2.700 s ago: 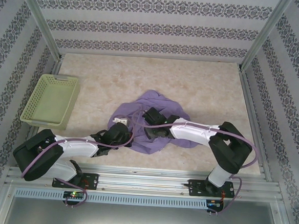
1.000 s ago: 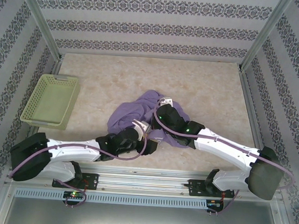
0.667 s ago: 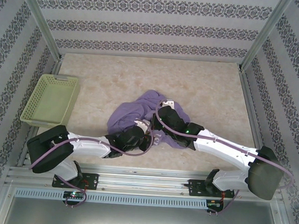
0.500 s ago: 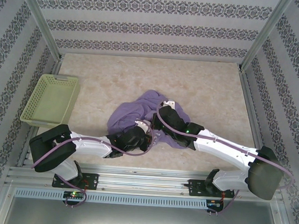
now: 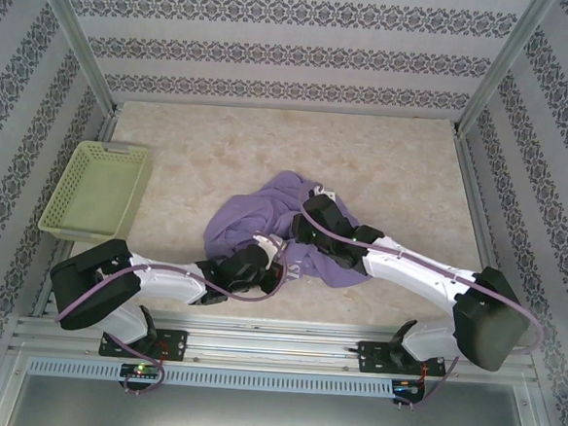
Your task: Fold the inside-out t-shirt
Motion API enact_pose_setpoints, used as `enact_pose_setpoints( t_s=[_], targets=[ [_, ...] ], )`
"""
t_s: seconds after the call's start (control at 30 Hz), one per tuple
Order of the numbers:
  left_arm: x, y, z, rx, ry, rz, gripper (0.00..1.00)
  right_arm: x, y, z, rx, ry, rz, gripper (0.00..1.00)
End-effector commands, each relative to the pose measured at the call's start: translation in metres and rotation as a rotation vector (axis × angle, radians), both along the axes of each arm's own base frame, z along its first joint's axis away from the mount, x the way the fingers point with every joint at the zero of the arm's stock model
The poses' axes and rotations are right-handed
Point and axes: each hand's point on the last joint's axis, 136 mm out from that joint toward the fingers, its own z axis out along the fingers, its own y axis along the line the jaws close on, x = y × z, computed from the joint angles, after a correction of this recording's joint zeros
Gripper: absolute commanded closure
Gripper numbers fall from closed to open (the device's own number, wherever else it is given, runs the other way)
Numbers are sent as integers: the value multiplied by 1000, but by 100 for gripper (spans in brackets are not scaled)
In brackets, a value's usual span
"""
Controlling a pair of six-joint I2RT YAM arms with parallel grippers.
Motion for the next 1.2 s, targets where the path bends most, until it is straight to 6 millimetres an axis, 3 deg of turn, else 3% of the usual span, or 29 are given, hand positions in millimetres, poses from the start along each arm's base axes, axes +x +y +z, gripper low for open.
enact_pose_setpoints(
  t_s=[0.0, 0.4, 0.47, 0.57, 0.6, 0.73, 0.9, 1.0, 1.07, 1.1, 1.17],
  targets=[
    [-8, -1, 6, -46, -1, -35, 100, -3, 0, -6, -58, 28, 75, 72],
    [-22, 2, 0, -30, 18, -97, 100, 9, -1, -20, -161, 52, 144, 71],
    [-24, 4, -2, -25, 24, -98, 100, 16, -2, -20, -197, 42, 140, 79],
    [-27, 12, -7, -8, 33, -83, 100, 25, -12, -4, -264, -3, 111, 100],
    [-27, 15, -8, 2, 36, -73, 100, 26, -17, 4, -289, -23, 103, 100],
    [-21, 46, -16, 85, 39, 17, 100, 25, -48, 57, -377, -138, 58, 100],
    [6, 101, -1, 194, -16, 229, 100, 6, -87, 113, -339, -250, -13, 100],
    [27, 148, 11, 195, 2, 415, 100, -10, -102, 123, -258, -250, -36, 100],
    [38, 177, 25, 200, -15, 531, 100, -20, -102, 119, -189, -237, -30, 100],
    [42, 187, 33, 199, -22, 569, 100, -24, -99, 116, -158, -230, -20, 100],
    [52, 185, 58, 178, -79, 544, 100, -32, -90, 106, -90, -201, 6, 100]
  ],
)
